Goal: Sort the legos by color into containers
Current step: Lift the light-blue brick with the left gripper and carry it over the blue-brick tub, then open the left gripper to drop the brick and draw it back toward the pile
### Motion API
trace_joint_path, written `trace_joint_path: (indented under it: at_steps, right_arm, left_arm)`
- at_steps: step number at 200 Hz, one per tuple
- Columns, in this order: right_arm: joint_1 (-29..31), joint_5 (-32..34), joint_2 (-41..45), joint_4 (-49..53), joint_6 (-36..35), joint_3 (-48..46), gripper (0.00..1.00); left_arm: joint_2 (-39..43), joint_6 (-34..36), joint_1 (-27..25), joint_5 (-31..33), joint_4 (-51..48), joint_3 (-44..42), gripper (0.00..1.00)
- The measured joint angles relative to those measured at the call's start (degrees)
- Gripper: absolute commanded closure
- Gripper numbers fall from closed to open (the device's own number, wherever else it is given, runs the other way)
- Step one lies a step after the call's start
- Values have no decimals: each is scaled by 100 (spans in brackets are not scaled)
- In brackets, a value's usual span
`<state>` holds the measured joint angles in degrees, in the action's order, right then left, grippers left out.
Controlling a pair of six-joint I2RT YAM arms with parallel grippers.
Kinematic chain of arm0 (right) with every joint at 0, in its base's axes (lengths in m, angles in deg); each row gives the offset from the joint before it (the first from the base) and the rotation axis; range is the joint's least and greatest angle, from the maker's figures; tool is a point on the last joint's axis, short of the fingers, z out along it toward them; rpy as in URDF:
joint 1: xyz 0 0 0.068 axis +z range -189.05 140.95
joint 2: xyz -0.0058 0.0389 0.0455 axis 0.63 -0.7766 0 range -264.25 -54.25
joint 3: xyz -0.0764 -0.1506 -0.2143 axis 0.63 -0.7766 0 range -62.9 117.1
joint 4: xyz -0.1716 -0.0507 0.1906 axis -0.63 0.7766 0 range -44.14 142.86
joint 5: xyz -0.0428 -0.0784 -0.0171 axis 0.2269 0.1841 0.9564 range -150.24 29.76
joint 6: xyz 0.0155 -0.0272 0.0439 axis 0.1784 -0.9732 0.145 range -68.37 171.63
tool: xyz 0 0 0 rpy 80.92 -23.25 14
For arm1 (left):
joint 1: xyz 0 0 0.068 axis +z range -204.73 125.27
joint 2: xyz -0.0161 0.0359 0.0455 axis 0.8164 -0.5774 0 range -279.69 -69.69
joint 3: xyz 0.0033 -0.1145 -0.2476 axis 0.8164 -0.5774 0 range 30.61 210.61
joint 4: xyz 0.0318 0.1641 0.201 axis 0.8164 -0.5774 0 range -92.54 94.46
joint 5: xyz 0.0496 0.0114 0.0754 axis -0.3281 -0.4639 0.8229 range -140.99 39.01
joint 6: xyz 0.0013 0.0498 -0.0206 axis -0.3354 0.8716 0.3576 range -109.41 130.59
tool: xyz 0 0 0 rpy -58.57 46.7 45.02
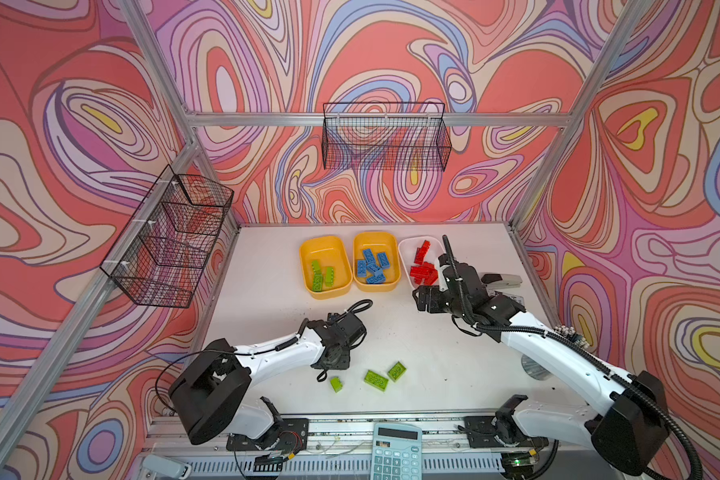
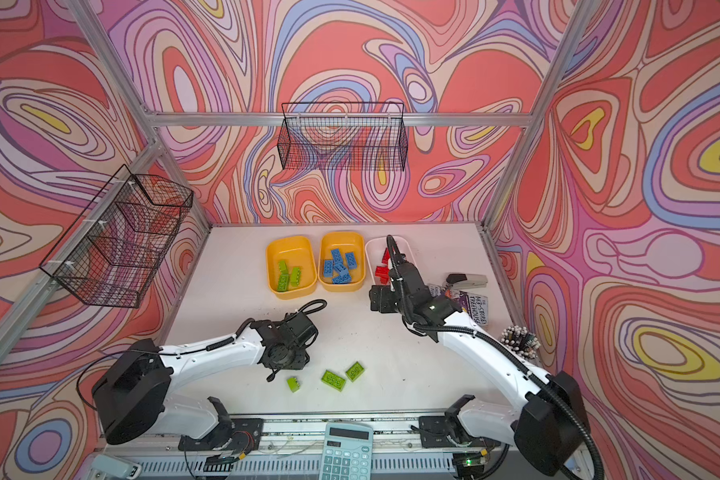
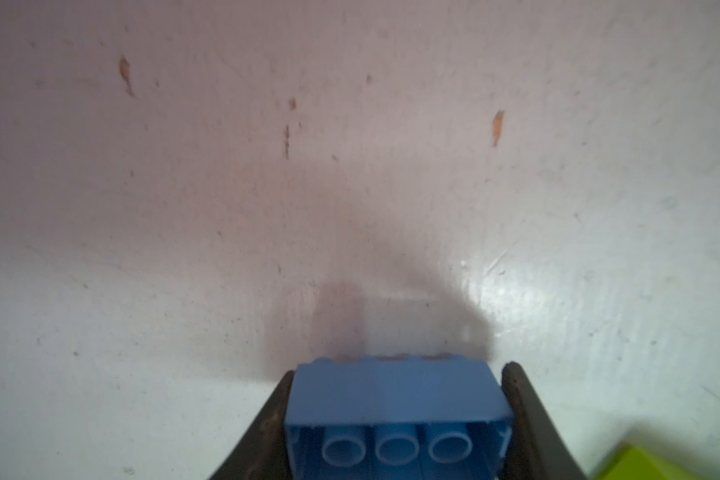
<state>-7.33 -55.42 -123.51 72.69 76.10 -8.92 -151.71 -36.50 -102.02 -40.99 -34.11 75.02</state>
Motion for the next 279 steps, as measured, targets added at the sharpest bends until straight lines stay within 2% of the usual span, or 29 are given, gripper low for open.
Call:
trace_joint_path:
  at_steps: [40, 83, 140, 195, 212, 224, 237, 264, 279]
  right_arm:
    - [0, 114, 345, 168, 4, -4, 7]
    - [0, 227, 944, 380, 109, -122, 7]
    - [0, 286, 1300, 693, 262, -175, 7]
    - [0, 341, 1397, 863, 400, -184, 7]
    - [0, 374, 1397, 885, 424, -184, 7]
    - [0, 400, 1386, 885, 435, -184, 7]
    - [0, 424, 1329, 883, 437, -181, 6]
    - [0, 442, 1132, 885, 435, -144, 5]
    - [0, 442, 1047, 883, 433, -92, 5]
  left_arm:
    - [-238, 315, 236, 116, -146, 905, 57]
    - [-1080, 901, 715, 144, -304, 2343, 57]
    - [-2728, 1596, 1172, 42, -562, 4955, 57]
    - [-4760, 2022, 1572, -109, -1130, 8011, 55]
    - [-5331, 2111, 1696, -170, -1294, 8867, 48]
    - [-5665, 2168, 1777, -258, -1390, 9342, 31]
    - [-5919, 2210, 1847, -341, -1469, 9654, 19]
    - [-6059, 2249, 1945, -457, -1574, 9737, 17]
    - [-5930, 2247, 1954, -516, -1467, 9488, 16]
